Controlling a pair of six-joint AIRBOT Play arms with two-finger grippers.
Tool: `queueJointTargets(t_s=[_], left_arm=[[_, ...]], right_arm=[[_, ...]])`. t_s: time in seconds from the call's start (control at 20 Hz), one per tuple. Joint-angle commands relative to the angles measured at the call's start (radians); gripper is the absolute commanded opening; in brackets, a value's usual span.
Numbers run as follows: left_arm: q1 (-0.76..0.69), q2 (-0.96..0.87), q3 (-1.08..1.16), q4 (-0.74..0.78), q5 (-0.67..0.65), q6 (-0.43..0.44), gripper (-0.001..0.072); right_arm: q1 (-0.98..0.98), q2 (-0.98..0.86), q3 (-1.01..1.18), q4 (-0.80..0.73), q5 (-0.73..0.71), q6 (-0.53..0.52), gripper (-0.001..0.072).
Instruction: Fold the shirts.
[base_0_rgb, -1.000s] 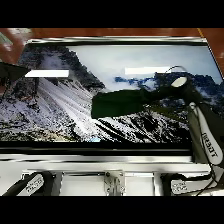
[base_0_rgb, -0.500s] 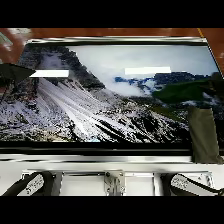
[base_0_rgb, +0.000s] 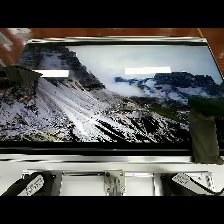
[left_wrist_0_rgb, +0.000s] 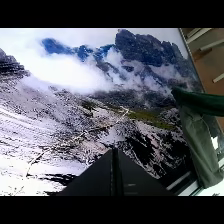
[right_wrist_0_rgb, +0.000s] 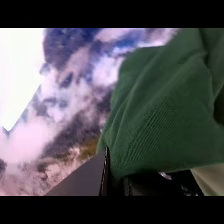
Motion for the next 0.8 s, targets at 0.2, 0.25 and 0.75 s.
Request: queueJointTargets(t_s=[0.2, 0.25, 0.75], left_arm=[[-0.006, 0.000, 0.000, 0.018, -0.004, 0.001, 0.0041], [-0.006, 0.000, 0.000, 0.018, -0.005, 0.001, 0.0041], [-0.006, 0.000, 0.000, 0.018, -0.013, 0.004, 0.0041]], right_arm=[[-0.029, 0.036, 0.000, -0.198, 0.279, 0.056, 0.0064], [-0.029, 0.047, 0.000, -0.239, 0.288, 0.059, 0.0064], [-0.029, 0.169, -0.377, -0.629, 0.214, 0.093, 0.0064]])
